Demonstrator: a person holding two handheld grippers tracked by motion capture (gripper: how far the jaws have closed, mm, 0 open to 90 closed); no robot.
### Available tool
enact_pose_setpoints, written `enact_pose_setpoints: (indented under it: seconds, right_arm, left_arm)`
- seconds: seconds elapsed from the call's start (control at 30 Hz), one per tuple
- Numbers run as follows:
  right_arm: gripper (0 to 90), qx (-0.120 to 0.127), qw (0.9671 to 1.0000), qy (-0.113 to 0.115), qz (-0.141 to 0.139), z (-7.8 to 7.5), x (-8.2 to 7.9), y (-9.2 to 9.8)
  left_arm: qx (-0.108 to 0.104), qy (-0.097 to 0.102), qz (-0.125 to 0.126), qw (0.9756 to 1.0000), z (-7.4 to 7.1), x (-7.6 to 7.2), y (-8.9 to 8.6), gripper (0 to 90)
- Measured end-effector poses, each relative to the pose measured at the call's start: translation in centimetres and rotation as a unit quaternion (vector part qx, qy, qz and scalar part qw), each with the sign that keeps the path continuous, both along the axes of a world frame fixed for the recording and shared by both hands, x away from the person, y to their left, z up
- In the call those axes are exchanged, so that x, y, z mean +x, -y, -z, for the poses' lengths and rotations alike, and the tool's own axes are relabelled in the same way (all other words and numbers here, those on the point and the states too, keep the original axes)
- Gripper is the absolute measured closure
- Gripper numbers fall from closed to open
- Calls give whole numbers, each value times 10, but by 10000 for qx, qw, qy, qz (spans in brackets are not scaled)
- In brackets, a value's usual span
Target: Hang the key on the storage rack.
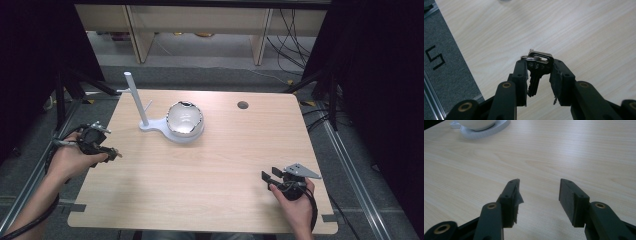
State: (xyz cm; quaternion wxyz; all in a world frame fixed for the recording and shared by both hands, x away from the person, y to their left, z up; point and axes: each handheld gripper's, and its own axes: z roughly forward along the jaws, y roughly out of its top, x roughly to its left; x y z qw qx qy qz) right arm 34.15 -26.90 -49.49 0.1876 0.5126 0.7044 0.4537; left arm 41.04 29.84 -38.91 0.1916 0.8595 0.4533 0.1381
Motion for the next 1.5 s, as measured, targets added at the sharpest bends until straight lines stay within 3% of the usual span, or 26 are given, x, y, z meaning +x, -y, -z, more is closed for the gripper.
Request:
enact_pose_setpoints:
  seconds: [0.07, 0.13, 0.23, 0.5, 0.6, 0.63, 0.67, 0.73, 0.77, 0.87, 0.9, 0.93, 0.97, 1.03, 1.07, 1.1, 1.17, 1.23, 1.27, 1.3, 1.33, 1.4, 1.5]
  right_arm:
    - [516, -72, 10000, 41, 44, 1, 1, 0]
    - [516, 25, 10000, -19, 20, 0, 0, 0]
    - [516, -129, 9998, 160, -43, 1, 2, 3]
    - [516, -223, 9997, 126, 8, -1, 1, 3]
    - [516, -225, 9996, 146, -6, -1, 1, 3]
    - [516, -103, 9999, 65, 69, -1, 0, 1]
    - [516, -186, 9997, 177, -1, -1, 1, 3]
    - [516, -144, 9998, 170, -19, -1, 1, 3]
    - [516, -151, 9997, 172, -21, -1, 1, 4]
    - [516, -161, 9997, 178, -14, -1, 1, 4]
    - [516, 28, 10000, 26, 60, -1, -1, 1]
    - [516, 65, 10000, -5, 56, -1, -1, 1]
    - [516, -154, 9997, 175, -19, -1, 1, 4]
    - [516, -161, 9997, 186, -8, -1, 1, 4]
    - [516, 37, 10000, 24, 59, -1, -1, 1]
    - [516, -114, 9998, 152, 2, -1, 1, 4]
    - [516, 32, 9999, 71, 71, -1, -1, 1]
    - [515, -120, 9998, 150, 1, -1, 1, 4]
    - [515, -120, 9998, 150, 1, -1, 1, 4]
    - [515, 32, 10000, 37, 59, -1, -1, 1]
    - [515, -110, 9999, 73, 25, -1, 1, 3]
    - [515, -87, 9999, 93, -43, 1, 2, 2]
    - [515, -249, 9996, 114, -38, 2, 3, 1]
  left_arm:
    - [-5, 44, -43, 10000, -1, 2, 0, 667]
    - [17, 49, -19, 10000, -3, 3, 0, 667]
    - [28, 111, -47, 9999, -5, 8, 0, 667]
    - [66, 185, -90, 9998, -12, 18, 2, 667]
    - [25, 244, -132, 9996, -15, 22, 2, 667]
    - [14, 276, -154, 9995, -17, 25, 1, 667]
    - [9, 298, -173, 9994, -19, 27, 0, 667]
    - [-19, 333, -209, 9992, -20, 29, 0, 668]
    - [13, 442, -281, 9986, -23, 33, -1, 668]
    - [9, 506, -329, 9982, -26, 37, -2, 669]
    - [-23, 542, -378, 9978, -28, 39, -3, 669]
    - [-54, 594, -425, 9973, -29, 40, -3, 670]
    - [-6, 756, -498, 9959, -31, 43, -3, 671]
    - [-25, 719, -489, 9962, -32, 46, -3, 671]
    - [-12, 715, -441, 9965, -32, 47, -4, 671]
    - [1, 717, -463, 9964, -33, 48, -3, 671]
    - [7, 716, -455, 9964, -35, 49, -4, 671]
    - [28, 716, -409, 9966, -38, 50, -6, 671]
    - [28, 716, -409, 9966, -38, 50, -6, 671]
    - [12, 722, -434, 9964, -40, 51, -6, 671]
    - [22, 698, -421, 9967, -42, 53, -7, 671]
    - [30, 704, -422, 9966, -48, 55, -8, 671]
    - [20, 771, -469, 9959, -57, 59, -10, 671]
